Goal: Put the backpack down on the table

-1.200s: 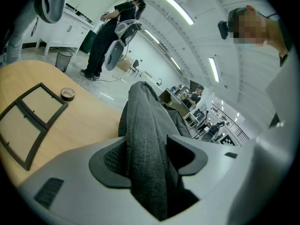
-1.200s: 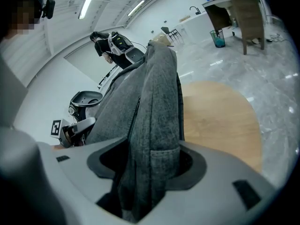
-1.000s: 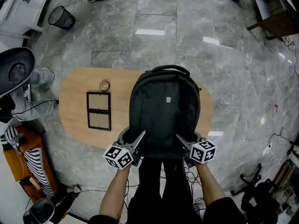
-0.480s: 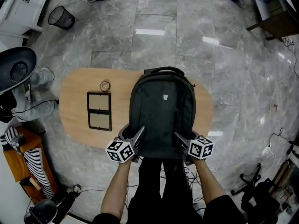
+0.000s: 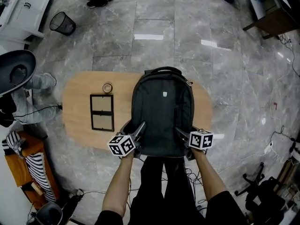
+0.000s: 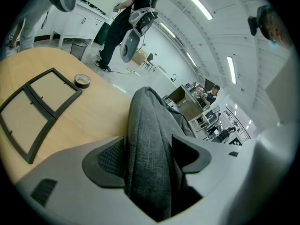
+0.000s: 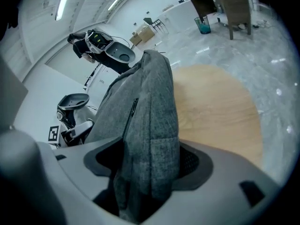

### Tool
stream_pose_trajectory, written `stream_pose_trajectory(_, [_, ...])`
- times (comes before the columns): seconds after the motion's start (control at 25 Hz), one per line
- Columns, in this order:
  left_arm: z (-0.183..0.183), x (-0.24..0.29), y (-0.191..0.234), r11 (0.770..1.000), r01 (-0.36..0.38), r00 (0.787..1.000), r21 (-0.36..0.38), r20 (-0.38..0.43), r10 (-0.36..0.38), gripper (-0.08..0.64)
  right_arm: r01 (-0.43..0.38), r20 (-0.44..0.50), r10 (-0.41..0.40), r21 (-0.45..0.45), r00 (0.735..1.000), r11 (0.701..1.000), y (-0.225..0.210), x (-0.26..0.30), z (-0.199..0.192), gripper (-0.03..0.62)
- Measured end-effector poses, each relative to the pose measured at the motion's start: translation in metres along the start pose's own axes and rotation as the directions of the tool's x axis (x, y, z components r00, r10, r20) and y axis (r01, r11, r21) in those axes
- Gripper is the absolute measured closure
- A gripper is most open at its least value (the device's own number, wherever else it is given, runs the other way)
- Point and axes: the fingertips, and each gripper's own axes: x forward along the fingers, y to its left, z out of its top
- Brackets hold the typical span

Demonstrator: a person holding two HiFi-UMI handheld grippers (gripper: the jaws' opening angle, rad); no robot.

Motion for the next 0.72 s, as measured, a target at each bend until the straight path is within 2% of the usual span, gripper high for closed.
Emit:
stream_pose_trajectory(0.12, [0.009,-0.020,0.005,0.999,-0.048,0.997,-0.015,0.053,0.049,0.246,0.072,0.044,-0.073,0.035,0.996,0.997,-0.003,-0.015,0.002,0.290])
stream_pose_trajectory(0.24, [0.012,-0.040,-0.004,0.999,-0.040,0.997,-0.006,0.071,0.041,0.247,0.140,0.111,-0.144,0.043,0.983,0.989,-0.009,-0.043,0.006,0.299])
stream_pose_trajectory(0.32, [0.009,-0.052,-0.017,0.999,-0.027,0.998,0.039,0.056,0.025,0.247,0.182,0.147,-0.177,-0.020,0.973,0.983,-0.003,-0.063,0.007,0.369])
stream_pose_trajectory(0.48, [0.003,-0.072,-0.053,0.986,0.005,0.999,0.167,0.032,-0.011,0.255,0.240,0.183,-0.209,-0.174,0.961,0.955,0.027,-0.091,0.009,0.563])
stream_pose_trajectory(0.6, [-0.007,-0.093,-0.088,0.961,0.053,0.999,0.271,-0.025,-0.048,0.340,0.233,0.173,-0.192,-0.259,0.966,0.937,0.061,-0.104,0.000,0.581])
stream_pose_trajectory(0.72, [-0.012,-0.114,-0.105,0.907,-0.013,0.997,0.421,-0.063,0.043,0.489,0.198,0.229,-0.130,-0.305,0.965,0.932,0.103,-0.123,0.001,0.581])
